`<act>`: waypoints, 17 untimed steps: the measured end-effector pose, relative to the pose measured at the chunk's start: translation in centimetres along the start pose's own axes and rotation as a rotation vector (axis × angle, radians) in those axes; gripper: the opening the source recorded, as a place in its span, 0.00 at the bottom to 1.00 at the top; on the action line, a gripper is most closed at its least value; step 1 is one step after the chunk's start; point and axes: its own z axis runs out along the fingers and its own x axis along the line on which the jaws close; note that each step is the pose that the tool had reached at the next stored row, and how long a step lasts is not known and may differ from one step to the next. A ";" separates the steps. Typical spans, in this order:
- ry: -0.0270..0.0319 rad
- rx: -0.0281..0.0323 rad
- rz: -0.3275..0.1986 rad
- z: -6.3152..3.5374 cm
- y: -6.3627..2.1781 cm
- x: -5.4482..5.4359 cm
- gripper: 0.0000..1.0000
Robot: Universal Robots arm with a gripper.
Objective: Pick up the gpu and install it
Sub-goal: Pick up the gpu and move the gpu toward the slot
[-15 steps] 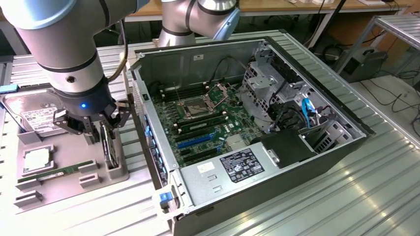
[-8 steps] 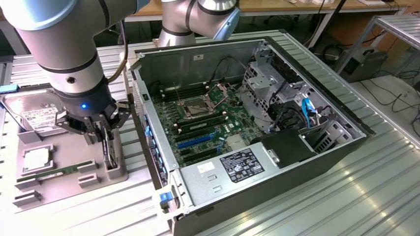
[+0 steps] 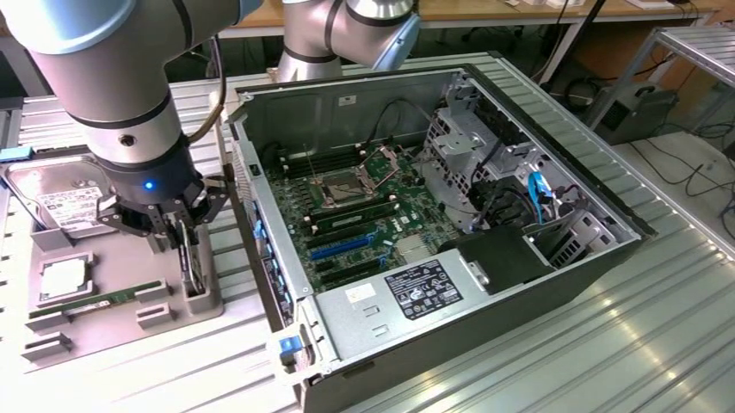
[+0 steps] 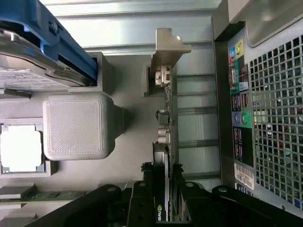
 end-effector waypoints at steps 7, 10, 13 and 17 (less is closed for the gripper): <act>0.0061 -0.0027 -0.093 0.01 -0.01 -0.1 0.26; 0.0069 -0.0031 -0.107 0.01 -0.01 -0.1 0.26; 0.0063 -0.0028 -0.094 0.01 -0.01 -0.1 0.26; 0.0025 -0.0009 -0.036 0.02 0.00 -0.1 0.26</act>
